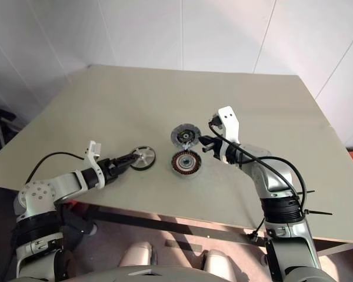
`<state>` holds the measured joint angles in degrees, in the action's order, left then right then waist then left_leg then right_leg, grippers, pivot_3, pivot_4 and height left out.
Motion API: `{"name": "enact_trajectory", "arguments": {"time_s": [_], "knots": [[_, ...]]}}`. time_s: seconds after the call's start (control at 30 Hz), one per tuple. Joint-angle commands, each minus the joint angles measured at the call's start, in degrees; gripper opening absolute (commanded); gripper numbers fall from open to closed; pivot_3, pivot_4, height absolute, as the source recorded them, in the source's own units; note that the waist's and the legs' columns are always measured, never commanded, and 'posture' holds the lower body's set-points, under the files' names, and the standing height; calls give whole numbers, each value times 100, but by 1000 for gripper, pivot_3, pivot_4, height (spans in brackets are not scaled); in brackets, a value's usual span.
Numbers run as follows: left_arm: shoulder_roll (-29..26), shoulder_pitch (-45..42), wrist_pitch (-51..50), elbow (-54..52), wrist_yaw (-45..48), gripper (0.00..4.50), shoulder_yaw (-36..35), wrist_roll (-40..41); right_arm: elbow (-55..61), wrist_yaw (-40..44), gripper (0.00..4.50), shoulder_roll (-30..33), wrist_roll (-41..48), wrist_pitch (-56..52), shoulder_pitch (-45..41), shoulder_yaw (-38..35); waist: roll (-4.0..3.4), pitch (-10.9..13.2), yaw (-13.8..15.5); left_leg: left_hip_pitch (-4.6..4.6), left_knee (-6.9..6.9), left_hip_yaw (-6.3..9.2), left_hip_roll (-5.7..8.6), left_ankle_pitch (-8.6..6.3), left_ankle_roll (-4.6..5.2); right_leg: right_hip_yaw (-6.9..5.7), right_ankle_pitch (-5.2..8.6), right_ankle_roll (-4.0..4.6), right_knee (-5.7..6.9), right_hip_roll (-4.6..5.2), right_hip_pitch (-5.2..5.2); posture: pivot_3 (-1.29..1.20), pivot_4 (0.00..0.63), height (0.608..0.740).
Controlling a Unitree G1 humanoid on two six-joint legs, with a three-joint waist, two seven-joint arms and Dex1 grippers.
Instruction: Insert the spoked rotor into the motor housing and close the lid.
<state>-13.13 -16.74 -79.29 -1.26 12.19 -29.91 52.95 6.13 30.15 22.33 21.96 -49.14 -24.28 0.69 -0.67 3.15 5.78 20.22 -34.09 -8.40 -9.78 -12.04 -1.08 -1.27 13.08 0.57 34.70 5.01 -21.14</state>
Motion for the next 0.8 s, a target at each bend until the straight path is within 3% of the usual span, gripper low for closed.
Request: {"name": "enact_trajectory", "arguments": {"time_s": [0.03, 0.23, 0.33, 0.43, 0.8], "knots": [[109, 6, -170, 54, 84, 4491, 69, 196, 173, 13, 0, 3, 85, 35, -173, -101, 0, 0, -2, 2, 1, 0, 0, -1, 2, 0, 1, -2, 0, 0, -2, 0, 0, 740], [153, 29, -216, 12, 167, 4491, 15, 375, 158, 4, 0, -13, 81, 57, -187, -89, 1, 0, -18, 34, 9, 0, -1, 3, -4, -2, 1, 0, -2, -2, -36, 0, 0, 740], [151, 19, -208, 16, 158, 3879, -19, 416, 165, -15, 0, -22, 82, 44, -197, -88, 2, 1, -26, 69, 8, 0, -1, 4, -6, -3, -13, 24, -1, -3, -73, 0, 0, 740], [139, 10, -202, -10, 215, 2938, -45, 479, 160, -27, 0, -29, 80, 44, -201, -87, 5, 2, -33, 94, 8, 0, -3, 5, -7, -4, -15, 26, 0, -5, -98, 0, 0, 740], [176, 17, -51, -27, 191, 2938, -85, 593, 130, -13, 0, -24, 75, 66, -202, -87, 7, 4, -35, 92, 7, -1, -8, 6, -7, -6, -14, 26, 2, -8, -98, 0, 0, 740]]}}
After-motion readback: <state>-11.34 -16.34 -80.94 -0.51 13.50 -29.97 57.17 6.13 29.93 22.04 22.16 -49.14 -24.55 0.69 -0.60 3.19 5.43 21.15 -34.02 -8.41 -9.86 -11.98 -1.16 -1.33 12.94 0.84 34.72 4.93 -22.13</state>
